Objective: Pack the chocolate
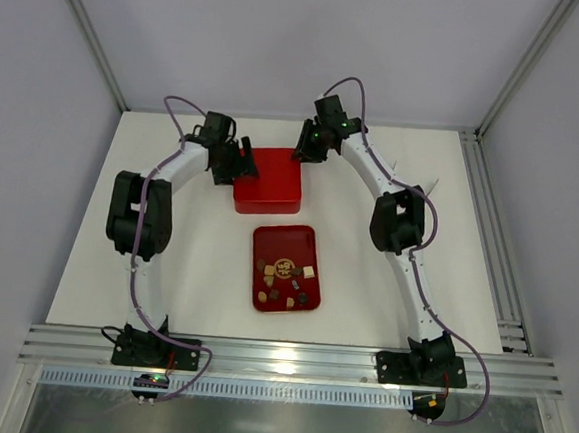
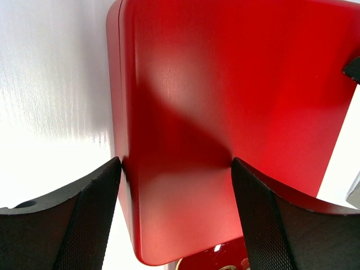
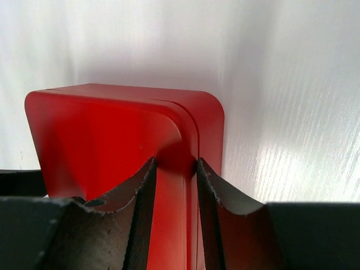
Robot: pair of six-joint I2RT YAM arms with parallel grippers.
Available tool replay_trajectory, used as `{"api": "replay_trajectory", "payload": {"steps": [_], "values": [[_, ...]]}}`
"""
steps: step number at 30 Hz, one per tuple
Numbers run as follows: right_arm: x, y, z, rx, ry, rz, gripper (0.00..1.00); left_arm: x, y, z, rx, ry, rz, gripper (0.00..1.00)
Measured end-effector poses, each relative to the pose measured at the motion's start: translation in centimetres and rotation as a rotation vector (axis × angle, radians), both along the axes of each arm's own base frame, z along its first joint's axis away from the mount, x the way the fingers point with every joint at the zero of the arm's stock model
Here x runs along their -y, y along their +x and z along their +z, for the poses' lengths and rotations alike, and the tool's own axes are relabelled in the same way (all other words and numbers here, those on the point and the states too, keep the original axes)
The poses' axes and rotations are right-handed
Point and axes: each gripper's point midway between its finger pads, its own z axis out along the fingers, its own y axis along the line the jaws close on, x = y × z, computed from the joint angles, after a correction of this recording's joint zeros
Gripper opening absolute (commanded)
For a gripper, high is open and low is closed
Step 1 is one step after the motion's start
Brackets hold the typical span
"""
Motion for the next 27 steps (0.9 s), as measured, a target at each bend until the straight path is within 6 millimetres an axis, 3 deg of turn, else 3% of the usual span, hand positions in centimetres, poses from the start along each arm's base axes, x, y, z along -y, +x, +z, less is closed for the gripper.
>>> {"api": "replay_trajectory", "payload": {"steps": [8, 19, 27], "values": [[0.3, -0.2, -0.1, 0.003, -0.045, 0.001, 0.36, 0.6, -0.6, -0.1, -0.005, 0.0, -0.018, 0.76], [0.1, -1.1, -0.5, 0.009, -0.063, 0.053, 0.54, 2.3, -3.8, -0.1, -0.05, -0.046, -0.058, 0.8], [-0.1, -1.2, -0.6, 0.025, -0.065, 0.083, 0.56, 1.8, -4.3, -0.2, -0.067, -0.083, 0.004, 0.82]]}}
